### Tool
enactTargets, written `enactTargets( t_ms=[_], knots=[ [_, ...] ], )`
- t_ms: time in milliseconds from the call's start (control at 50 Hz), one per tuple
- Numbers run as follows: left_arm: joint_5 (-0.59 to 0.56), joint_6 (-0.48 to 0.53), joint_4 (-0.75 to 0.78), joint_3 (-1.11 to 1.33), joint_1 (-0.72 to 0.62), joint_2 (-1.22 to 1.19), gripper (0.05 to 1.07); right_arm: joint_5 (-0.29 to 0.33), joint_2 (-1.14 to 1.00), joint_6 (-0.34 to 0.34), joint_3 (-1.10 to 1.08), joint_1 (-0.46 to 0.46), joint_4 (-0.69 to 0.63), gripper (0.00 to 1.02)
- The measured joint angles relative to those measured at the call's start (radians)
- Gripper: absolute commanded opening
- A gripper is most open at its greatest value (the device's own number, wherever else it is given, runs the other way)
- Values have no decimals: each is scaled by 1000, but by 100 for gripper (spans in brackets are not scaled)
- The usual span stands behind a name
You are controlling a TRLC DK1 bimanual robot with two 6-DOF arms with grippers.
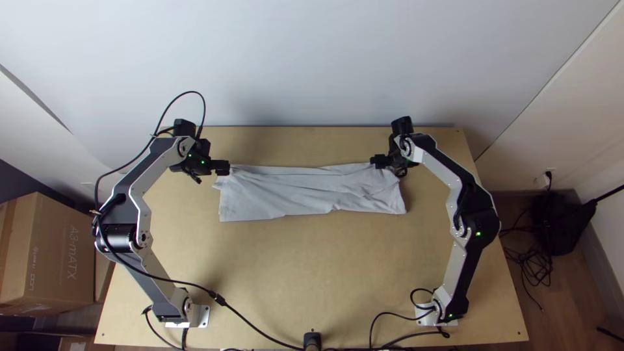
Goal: Fold the t-shirt
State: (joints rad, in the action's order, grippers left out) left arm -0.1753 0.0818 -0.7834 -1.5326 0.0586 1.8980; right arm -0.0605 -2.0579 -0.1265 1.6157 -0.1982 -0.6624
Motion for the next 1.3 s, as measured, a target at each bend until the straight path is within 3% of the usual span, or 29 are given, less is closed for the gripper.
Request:
enactTargets(
  t_ms=[200, 260, 380, 560, 640, 700, 880, 1300],
  knots=[
    [-83, -19, 1, 51, 102, -93, 103, -2, 208, -37, -56, 80, 21, 99],
    [-146, -31, 2, 73, 137, -129, 103, 34, 274, -66, -56, 111, 26, 99],
    [-271, -48, 1, 135, 207, -190, 103, 232, 386, -159, -55, 185, 2, 99],
    [-401, -57, 8, 254, 254, -198, 103, 614, 414, -333, -42, 266, -117, 99],
    [-430, -64, 38, 299, 258, -193, 103, 736, 414, -402, -42, 290, -134, 99],
    [-436, -68, 70, 323, 258, -187, 103, 784, 414, -433, -42, 301, -135, 99],
    [-439, -89, 142, 347, 254, -134, 103, 811, 419, -468, -44, 305, -137, 99],
    [-461, -149, 211, 296, 163, -37, 103, 813, 495, -468, -128, 270, -137, 99]
  ],
)
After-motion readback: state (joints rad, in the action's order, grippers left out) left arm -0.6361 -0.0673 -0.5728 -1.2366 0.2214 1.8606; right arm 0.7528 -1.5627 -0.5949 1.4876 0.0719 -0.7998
